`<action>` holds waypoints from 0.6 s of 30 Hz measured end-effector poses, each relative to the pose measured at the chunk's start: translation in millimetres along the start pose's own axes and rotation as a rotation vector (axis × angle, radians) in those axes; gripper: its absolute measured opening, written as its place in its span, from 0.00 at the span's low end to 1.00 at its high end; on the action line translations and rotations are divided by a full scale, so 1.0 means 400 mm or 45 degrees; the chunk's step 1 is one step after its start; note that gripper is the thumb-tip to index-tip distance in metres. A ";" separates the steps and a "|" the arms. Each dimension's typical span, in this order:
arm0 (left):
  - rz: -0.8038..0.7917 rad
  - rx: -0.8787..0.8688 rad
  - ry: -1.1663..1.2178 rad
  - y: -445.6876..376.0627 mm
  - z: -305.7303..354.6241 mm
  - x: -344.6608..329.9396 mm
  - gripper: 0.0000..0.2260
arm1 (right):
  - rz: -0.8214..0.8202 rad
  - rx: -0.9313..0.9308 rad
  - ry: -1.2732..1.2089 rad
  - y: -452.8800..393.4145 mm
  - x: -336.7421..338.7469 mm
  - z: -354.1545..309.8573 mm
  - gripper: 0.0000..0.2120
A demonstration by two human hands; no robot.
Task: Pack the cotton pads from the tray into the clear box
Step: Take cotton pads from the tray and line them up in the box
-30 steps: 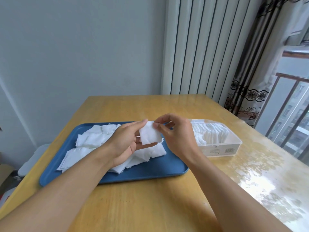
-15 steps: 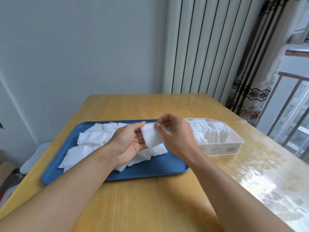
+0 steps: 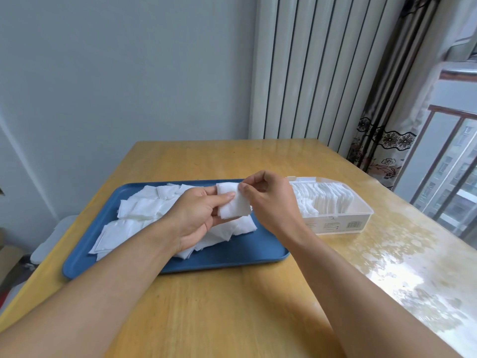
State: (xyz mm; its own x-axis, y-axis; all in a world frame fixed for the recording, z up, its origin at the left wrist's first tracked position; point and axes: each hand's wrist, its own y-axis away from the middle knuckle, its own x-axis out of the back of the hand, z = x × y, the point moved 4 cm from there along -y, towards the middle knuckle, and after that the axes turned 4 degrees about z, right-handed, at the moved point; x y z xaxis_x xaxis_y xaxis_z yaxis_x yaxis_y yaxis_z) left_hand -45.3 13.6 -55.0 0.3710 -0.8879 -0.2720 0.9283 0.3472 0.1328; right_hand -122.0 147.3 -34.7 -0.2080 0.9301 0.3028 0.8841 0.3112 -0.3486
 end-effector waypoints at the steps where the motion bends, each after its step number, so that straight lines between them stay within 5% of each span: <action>1: 0.002 -0.001 -0.002 0.000 0.001 0.000 0.10 | -0.006 -0.015 -0.007 0.000 -0.003 0.003 0.03; 8: 0.356 -0.095 0.138 -0.032 0.044 0.093 0.12 | -0.193 0.003 0.269 0.007 -0.014 0.019 0.05; 13: 0.420 -0.073 0.103 -0.041 0.039 0.137 0.10 | -0.479 -0.022 0.724 0.050 -0.077 0.058 0.21; 18: 0.420 -0.024 0.046 -0.049 0.024 0.141 0.10 | -0.496 -0.089 0.642 0.043 -0.074 0.066 0.14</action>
State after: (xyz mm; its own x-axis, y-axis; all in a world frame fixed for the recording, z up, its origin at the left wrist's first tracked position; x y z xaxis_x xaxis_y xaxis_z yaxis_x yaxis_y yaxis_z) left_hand -42.7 -46.2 -63.9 0.6517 -0.7156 -0.2513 0.7584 0.6199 0.2016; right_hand -111.5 130.2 -73.1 -0.3120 0.5400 0.7817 0.8123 0.5783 -0.0753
